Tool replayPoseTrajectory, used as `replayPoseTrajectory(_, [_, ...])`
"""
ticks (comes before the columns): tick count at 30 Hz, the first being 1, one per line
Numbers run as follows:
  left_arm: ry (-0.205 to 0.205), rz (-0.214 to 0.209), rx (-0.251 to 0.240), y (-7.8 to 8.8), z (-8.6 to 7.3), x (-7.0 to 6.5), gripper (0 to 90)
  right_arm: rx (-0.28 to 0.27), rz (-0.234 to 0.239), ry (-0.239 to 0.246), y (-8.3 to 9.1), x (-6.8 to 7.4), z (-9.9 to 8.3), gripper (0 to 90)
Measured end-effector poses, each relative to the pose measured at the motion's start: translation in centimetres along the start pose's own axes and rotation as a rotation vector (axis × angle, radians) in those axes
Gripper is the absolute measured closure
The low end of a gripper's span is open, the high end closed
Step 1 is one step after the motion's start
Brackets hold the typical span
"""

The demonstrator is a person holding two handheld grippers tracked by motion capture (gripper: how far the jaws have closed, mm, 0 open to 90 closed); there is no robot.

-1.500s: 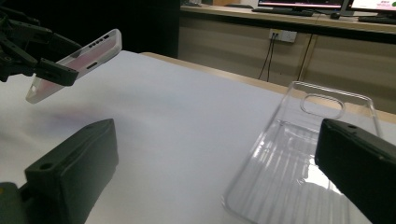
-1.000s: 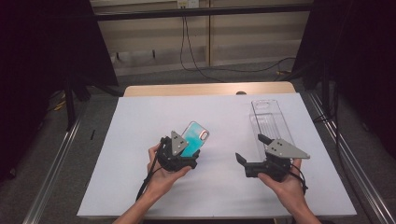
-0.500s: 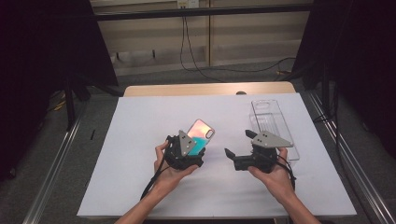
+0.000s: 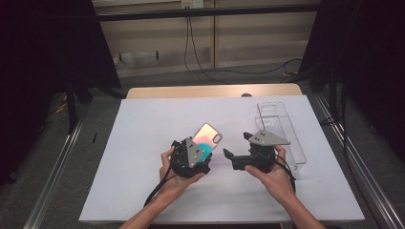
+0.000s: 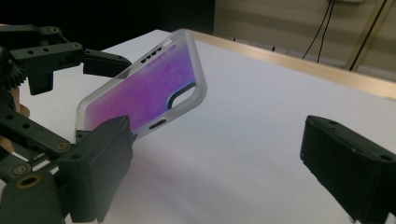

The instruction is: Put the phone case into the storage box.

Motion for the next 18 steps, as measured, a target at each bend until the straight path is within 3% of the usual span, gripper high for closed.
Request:
replayPoseTrajectory(3, [-0.007,0.007,-0.011,-0.1,0.1,-0.2,17.2,0.048,0.033,-0.046,-0.2,0.0,0.2,11.7])
replayPoseTrajectory(8, [-0.039,0.037,-0.018,-0.3,0.1,-0.5,17.2,0.094,0.022,-0.065,-0.6,0.2,0.6,11.7])
replayPoseTrajectory(12, [-0.06,0.053,-0.009,-0.4,0.1,-0.8,17.3,0.161,0.009,-0.106,-0.7,0.1,1.1,13.0])
replayPoseTrajectory(18, [-0.067,0.065,-0.022,-0.4,0.1,-1.1,17.3,0.185,-0.002,-0.126,-0.9,-0.1,1.8,15.3])
Point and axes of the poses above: each handheld gripper's, and its own axes: y roughly backward along the jaws, z roughly out of its top, x roughly to its left, the point moved 2 cm from there along -y, roughly forward along the jaws, and after that the axes turned 14 degrees about x, right-handed, at the moved point
